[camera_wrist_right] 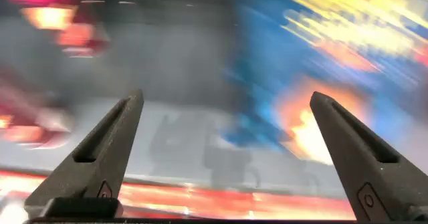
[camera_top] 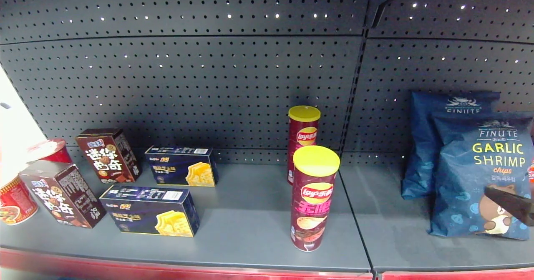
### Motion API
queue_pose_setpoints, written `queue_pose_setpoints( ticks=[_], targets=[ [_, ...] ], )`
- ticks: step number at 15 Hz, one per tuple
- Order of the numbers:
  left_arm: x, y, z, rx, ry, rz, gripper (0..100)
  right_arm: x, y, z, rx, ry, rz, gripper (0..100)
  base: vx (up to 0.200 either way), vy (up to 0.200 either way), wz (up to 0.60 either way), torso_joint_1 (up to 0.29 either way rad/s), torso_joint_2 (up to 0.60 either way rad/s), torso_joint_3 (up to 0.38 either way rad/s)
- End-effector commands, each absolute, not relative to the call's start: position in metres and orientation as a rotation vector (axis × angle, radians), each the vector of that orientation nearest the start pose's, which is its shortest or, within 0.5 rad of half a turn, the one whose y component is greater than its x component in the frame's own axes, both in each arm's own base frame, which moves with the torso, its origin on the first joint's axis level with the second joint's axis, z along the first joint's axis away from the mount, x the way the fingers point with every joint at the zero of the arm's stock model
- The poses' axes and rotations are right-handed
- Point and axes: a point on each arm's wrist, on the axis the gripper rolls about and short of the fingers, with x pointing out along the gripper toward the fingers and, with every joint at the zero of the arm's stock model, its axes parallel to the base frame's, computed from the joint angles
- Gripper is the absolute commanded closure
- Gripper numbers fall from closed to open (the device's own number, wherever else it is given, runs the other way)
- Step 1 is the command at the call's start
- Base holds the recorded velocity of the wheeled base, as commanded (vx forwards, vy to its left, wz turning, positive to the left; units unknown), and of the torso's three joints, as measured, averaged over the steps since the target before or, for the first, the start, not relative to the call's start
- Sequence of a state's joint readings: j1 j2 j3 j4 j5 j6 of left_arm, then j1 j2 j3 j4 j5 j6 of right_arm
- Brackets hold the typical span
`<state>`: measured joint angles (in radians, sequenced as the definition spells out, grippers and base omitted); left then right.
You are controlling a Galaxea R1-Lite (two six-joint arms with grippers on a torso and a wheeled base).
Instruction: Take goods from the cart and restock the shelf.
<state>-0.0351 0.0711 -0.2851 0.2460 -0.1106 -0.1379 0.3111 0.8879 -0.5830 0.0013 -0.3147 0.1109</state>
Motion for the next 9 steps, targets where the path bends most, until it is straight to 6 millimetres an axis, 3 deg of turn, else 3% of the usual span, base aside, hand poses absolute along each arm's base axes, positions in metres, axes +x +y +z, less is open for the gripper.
queue_pose_setpoints(
  ticks=[1,2,6,7,9],
  targets=[
    [-0.041,-0.001,0.127,-0.139,0.05,-0.143,0,0.029,-0.005,0.19,0.059,0.201,-0.28,0,0.0,0.0,0.0,0.0,0.0,0.0],
    [-0.041,-0.001,0.125,-0.139,0.054,-0.142,0,0.025,-0.006,0.188,0.061,0.193,-0.301,0,0.0,0.0,0.0,0.0,0.0,0.0],
    [-0.03,-0.001,0.108,-0.135,0.054,-0.146,0,-0.027,-0.005,0.144,0.071,0.005,-0.481,0,0.0,0.0,0.0,0.0,0.0,0.0],
    [-0.03,-0.002,0.108,-0.13,0.049,-0.146,0,-0.034,-0.003,0.127,0.062,-0.019,-0.491,0,0.0,0.0,0.0,0.0,0.0,0.0],
    [-0.029,-0.001,0.106,-0.074,0.05,-0.146,0,-0.031,-0.002,0.121,0.052,0.003,-0.416,0,0.0,0.0,0.0,0.0,0.0,0.0]
  ],
)
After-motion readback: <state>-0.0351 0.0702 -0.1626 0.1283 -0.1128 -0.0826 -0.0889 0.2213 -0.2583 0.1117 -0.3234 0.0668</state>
